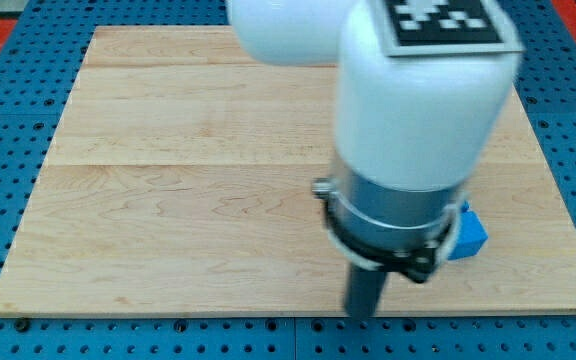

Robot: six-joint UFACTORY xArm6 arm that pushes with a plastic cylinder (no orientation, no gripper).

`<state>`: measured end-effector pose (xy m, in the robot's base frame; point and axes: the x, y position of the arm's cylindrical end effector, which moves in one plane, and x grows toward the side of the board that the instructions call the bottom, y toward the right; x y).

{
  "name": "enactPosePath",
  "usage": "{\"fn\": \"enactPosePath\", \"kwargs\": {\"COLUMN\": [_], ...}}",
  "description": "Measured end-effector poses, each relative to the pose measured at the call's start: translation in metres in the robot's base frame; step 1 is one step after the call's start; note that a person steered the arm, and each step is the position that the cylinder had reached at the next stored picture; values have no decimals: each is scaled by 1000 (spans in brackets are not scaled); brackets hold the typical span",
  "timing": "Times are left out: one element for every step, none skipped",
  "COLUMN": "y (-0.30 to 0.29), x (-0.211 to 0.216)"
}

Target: Separate the blue cubes

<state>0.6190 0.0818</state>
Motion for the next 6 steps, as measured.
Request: {"fn": "enactPosePath", "kwargs": {"y": [6, 85, 132, 115, 58, 21], "x": [0, -4, -33, -87, -80, -68]}}
